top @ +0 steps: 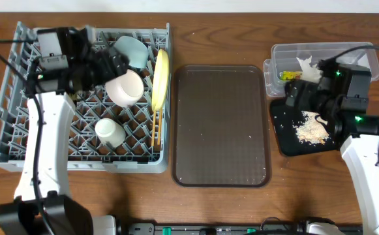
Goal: Sort waste into correct bins and load items into the dishwasher rack
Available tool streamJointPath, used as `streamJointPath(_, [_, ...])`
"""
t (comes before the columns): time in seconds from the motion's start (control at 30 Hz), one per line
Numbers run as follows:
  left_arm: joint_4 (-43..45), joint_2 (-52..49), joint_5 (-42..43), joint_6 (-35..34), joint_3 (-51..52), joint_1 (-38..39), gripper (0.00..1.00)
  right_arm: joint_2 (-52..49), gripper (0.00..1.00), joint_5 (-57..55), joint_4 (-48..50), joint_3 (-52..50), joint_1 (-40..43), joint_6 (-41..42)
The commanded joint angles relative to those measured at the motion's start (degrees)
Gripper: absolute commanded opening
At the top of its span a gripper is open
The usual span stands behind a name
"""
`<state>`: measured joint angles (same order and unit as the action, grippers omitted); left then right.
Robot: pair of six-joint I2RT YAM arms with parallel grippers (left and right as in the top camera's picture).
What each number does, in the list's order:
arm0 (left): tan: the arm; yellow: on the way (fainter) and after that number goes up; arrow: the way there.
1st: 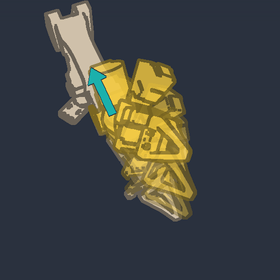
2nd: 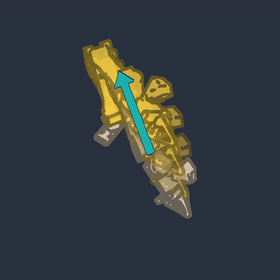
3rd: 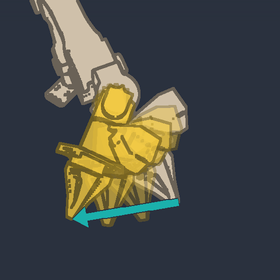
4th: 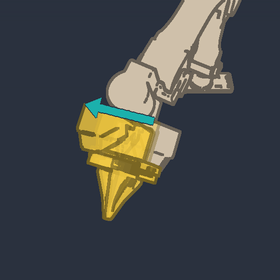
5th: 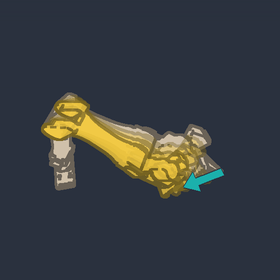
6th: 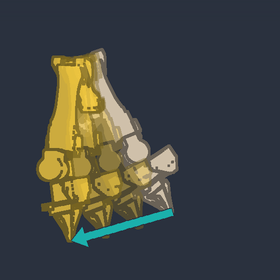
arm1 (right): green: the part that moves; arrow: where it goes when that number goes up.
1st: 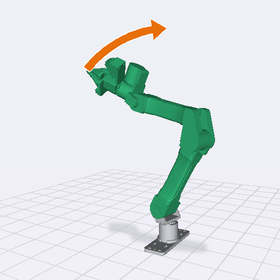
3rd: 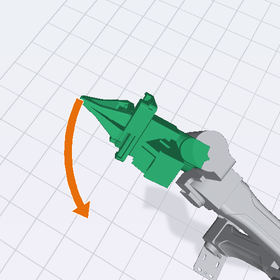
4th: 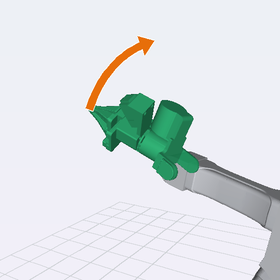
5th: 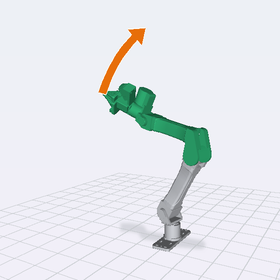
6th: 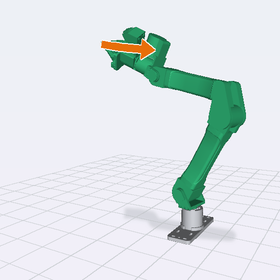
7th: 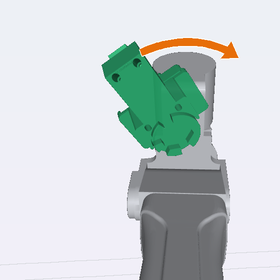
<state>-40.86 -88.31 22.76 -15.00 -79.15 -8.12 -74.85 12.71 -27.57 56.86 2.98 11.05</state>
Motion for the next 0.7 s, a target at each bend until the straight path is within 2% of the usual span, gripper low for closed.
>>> streamJointPath(0.0, [-7.2, -0.8, -16.8, -2.6, 0.2, 0.2, 0.86, -1.8, 0.99, 2.2, -1.0, 0.5, -1.4, -3.5])
streamJointPath(0.13, [-19.5, -0.9, -18.0, -2.7, 0.2, 0.2, 0.86, -5.7, 0.99, -0.9, -7.6, 0.5, -1.4, -3.6])
streamJointPath(0.33, [-28.5, 0.2, -18.3, -1.4, 0.5, 0.5, 0.86, -6.5, 0.99, -4.5, -20.1, 0.5, -1.4, -4.3])
streamJointPath(0.53, [-26.9, 8.8, -18.4, 1.0, 6.2, 3.7, 0.86, -2.3, 0.99, -6.9, -25.6, -0.1, -1.4, -4.3])
streamJointPath(0.67, [-20.5, 19.8, -21.5, 1.0, 13.7, 6.6, 0.86, 4.8, 0.99, -6.7, -22.2, -4.0, -1.6, -4.3])
